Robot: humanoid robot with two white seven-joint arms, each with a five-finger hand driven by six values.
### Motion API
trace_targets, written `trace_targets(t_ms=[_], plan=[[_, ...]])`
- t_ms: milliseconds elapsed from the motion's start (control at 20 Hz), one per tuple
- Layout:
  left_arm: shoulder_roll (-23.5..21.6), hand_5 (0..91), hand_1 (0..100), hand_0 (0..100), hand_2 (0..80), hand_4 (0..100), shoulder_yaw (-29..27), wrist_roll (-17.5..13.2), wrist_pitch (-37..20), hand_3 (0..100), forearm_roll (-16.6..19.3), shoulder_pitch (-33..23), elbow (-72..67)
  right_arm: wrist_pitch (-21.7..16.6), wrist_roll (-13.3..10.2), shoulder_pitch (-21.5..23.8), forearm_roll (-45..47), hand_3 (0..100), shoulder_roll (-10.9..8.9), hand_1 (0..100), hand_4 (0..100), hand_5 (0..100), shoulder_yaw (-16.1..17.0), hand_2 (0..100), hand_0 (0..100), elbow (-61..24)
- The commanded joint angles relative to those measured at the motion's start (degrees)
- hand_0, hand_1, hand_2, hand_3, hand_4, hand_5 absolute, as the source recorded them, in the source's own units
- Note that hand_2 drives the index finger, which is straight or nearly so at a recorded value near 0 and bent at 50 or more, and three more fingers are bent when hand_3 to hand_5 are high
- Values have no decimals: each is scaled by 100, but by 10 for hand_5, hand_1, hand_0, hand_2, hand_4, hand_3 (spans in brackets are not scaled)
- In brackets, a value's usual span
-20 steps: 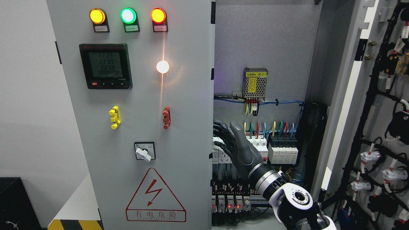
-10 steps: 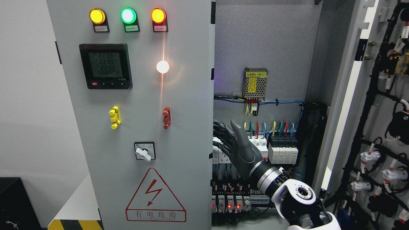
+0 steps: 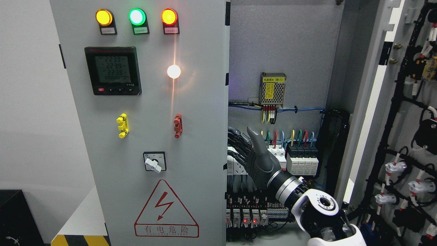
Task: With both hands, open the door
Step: 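Hold the right hand at the breaker switches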
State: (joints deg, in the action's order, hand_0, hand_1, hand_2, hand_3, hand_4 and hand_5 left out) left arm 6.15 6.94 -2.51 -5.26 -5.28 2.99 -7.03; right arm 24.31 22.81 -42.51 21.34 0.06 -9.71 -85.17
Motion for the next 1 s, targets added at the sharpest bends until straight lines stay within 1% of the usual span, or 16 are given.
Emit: trace_targets(t_ms=[0, 100, 200, 351, 401, 551, 751, 801, 902, 952], plan=[[0, 0, 0, 0, 0, 0, 0, -4, -10, 0, 0, 0, 0, 4, 57, -64, 19, 0, 161, 0, 0, 0, 31, 0, 0, 211], [0, 0, 0, 0, 0, 0, 0, -4, -10, 0, 0, 0, 0, 4, 101, -73, 10, 0, 161, 0, 0, 0, 31, 0, 0, 255], [0, 0, 0, 0, 0, 0, 0, -4, -10, 0, 0, 0, 0, -5, 285, -73, 10, 0, 153, 0, 0, 0, 39, 0, 0, 282], [0, 0, 0, 0, 0, 0, 0, -4, -1, 0, -8, 0, 0, -5, 321, -143, 10, 0, 153, 0, 0, 0, 135, 0, 0, 361], [0, 0, 0, 0, 0, 0, 0, -4, -1, 0, 0, 0, 0, -5, 364, -152, 10, 0, 153, 0, 0, 0, 153, 0, 0, 361], [0, 0, 0, 0, 0, 0, 0, 5, -10, 0, 0, 0, 0, -14, 566, -196, 10, 0, 153, 0, 0, 0, 154, 0, 0, 361], [0, 0, 0, 0, 0, 0, 0, -4, -1, 0, 0, 0, 0, -14, 602, -213, 10, 0, 144, 0, 0, 0, 154, 0, 0, 361], [0, 0, 0, 0, 0, 0, 0, 5, -10, 0, 0, 0, 0, -14, 672, -222, 10, 0, 144, 0, 0, 0, 154, 0, 0, 361], [0, 0, 0, 0, 0, 0, 0, 5, -10, 0, 0, 0, 0, -5, 882, -222, 10, 0, 144, 0, 0, 0, 154, 0, 0, 361], [0, 0, 0, 0, 0, 0, 0, 5, -1, 0, -8, 0, 0, -5, 927, -222, 10, 0, 144, 0, 0, 0, 154, 0, 0, 361]])
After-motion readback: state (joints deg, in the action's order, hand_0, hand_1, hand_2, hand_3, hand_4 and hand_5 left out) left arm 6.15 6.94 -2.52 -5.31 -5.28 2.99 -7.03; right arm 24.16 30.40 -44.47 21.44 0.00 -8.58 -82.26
